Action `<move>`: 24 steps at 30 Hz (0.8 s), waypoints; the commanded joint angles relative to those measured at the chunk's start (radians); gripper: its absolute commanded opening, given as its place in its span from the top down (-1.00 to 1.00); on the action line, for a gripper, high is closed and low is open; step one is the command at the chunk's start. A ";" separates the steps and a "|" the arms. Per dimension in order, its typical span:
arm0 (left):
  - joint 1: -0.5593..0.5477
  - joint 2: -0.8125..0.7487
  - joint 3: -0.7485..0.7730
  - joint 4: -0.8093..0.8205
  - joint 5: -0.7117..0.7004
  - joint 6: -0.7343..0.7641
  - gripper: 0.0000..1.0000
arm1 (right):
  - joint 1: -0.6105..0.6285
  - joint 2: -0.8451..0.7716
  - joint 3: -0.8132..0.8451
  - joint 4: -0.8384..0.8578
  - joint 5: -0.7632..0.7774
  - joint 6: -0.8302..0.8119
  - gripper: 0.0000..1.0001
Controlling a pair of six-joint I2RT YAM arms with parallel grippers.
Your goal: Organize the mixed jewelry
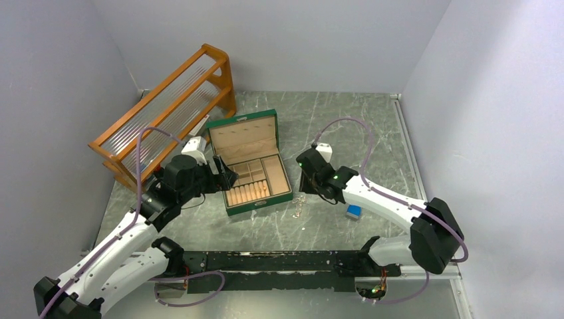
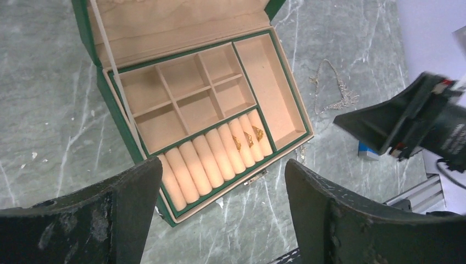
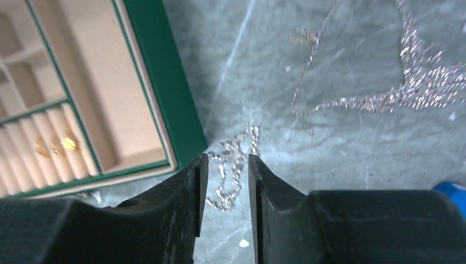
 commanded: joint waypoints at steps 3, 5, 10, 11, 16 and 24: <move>-0.002 0.001 0.002 0.066 0.047 0.005 -0.70 | -0.005 0.032 -0.060 0.011 -0.117 0.036 0.32; -0.003 0.002 0.001 0.060 0.047 0.005 -0.69 | -0.007 0.057 -0.061 0.002 -0.131 0.034 0.33; -0.001 0.003 -0.003 0.061 0.047 0.010 -0.69 | -0.007 0.143 -0.037 -0.023 -0.166 0.010 0.33; -0.003 0.005 -0.003 0.062 0.047 0.012 -0.69 | -0.008 0.153 -0.036 -0.022 -0.171 0.007 0.34; -0.003 0.005 -0.007 0.057 0.044 0.015 -0.68 | -0.008 0.193 -0.036 0.002 -0.203 -0.003 0.40; -0.003 0.008 -0.011 0.055 0.038 0.023 -0.68 | -0.008 0.242 -0.030 -0.014 -0.194 0.000 0.62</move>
